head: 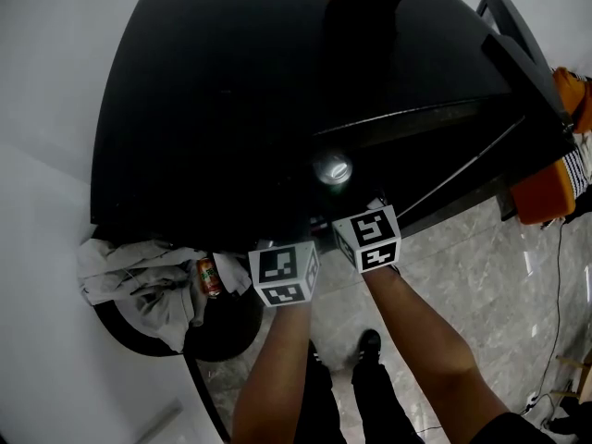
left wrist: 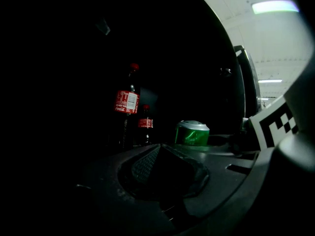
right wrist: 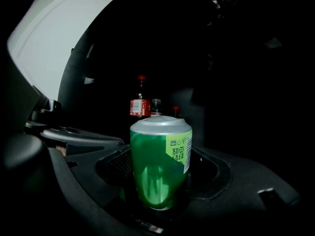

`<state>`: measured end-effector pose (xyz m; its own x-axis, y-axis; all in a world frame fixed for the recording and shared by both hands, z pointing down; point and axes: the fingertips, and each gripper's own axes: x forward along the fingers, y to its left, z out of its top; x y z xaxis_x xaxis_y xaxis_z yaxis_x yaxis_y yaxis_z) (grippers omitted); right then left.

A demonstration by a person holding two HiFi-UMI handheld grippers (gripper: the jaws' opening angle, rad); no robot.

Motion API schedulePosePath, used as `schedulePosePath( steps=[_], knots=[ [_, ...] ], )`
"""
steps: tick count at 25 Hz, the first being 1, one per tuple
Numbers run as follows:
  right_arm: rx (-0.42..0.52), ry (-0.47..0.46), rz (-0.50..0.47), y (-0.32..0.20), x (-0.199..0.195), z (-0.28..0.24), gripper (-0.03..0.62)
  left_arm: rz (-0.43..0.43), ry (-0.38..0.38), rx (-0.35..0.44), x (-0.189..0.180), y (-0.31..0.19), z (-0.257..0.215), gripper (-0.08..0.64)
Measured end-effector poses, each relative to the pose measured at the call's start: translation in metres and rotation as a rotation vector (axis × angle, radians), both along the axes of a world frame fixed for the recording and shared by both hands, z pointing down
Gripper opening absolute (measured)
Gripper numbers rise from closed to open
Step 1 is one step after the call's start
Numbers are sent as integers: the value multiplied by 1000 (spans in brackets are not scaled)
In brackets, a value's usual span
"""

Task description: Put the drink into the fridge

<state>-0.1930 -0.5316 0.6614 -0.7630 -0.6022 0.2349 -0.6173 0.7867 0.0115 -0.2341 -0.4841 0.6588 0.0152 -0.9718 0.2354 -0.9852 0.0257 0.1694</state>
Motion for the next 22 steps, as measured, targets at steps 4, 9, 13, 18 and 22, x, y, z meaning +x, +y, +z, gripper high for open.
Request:
schedulePosePath(
  steps=[4,9,13,18,22],
  knots=[
    [25,-13,-1,-1,-2,-2,333,0,8,-1,2,0,1,12],
    [22,-60,0,1,-1,-9,333,1,11,12,2,1,-4,12],
    [41,-61,-1,7,5,-22,333,-6,17,30,4,10,-14,12],
    [56,-63,44,30,35,-40,331,-2,24,61,22,35,-35,12],
    [36,-87,1,67,55,-56,323,10,52,64,44,70,-50,12]
  ],
)
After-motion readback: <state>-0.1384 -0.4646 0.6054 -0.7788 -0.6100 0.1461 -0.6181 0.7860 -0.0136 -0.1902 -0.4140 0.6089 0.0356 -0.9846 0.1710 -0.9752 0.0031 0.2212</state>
